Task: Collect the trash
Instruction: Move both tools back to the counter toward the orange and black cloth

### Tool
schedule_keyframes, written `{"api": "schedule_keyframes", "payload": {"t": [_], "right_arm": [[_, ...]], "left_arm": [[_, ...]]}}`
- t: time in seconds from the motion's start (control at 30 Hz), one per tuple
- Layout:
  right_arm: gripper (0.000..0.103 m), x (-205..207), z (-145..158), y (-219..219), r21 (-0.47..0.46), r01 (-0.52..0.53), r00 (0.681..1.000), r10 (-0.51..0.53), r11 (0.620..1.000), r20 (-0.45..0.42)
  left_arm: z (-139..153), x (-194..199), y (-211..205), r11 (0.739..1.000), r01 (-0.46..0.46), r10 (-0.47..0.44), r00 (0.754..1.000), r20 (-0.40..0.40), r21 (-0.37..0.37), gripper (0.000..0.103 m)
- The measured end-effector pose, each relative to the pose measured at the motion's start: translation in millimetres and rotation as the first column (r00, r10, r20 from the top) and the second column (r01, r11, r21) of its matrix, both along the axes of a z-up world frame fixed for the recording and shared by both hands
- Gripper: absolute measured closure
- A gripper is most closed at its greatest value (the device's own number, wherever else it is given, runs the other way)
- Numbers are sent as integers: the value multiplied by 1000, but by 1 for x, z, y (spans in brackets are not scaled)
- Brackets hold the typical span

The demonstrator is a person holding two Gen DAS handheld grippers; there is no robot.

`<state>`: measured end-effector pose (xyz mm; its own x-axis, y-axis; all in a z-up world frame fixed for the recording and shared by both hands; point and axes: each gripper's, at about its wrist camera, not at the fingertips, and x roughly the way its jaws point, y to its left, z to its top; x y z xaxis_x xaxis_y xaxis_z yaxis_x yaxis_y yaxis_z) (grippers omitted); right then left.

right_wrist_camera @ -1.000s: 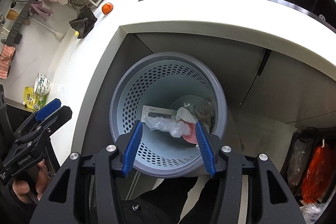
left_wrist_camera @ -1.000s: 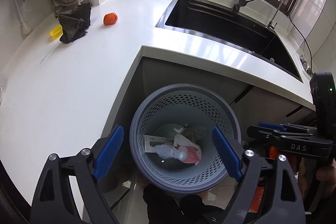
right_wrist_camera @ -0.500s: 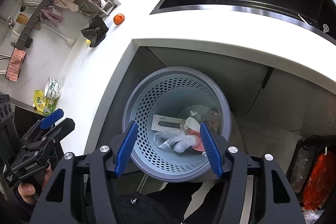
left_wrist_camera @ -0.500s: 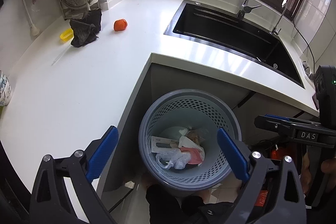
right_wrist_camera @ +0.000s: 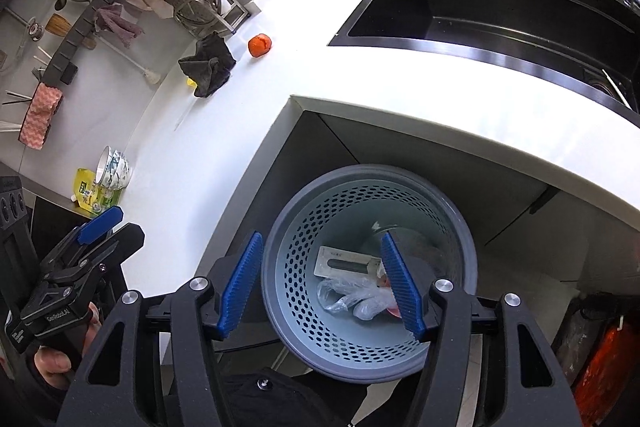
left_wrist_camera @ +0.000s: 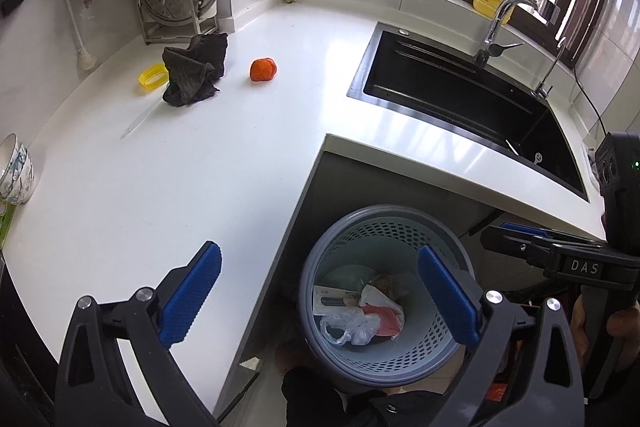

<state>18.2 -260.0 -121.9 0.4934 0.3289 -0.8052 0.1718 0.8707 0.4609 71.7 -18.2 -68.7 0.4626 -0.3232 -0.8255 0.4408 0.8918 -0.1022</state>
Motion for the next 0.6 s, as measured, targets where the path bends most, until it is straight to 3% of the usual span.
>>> {"api": "schedule_keyframes", "payload": {"t": [0.17, 0.4, 0.6], "right_arm": [[43, 26, 4, 18, -6, -33, 999, 33, 999, 14], [43, 68, 11, 42, -19, -62, 998, 62, 998, 32], [43, 108, 10, 61, -35, -71, 997, 71, 997, 13]], "left_arm": [[5, 21, 23, 998, -63, 63, 998, 29, -25, 6], [15, 50, 50, 989, -143, 132, 966, 222, 36, 6], [6, 92, 70, 986, -165, 154, 959, 236, 26, 6]]}}
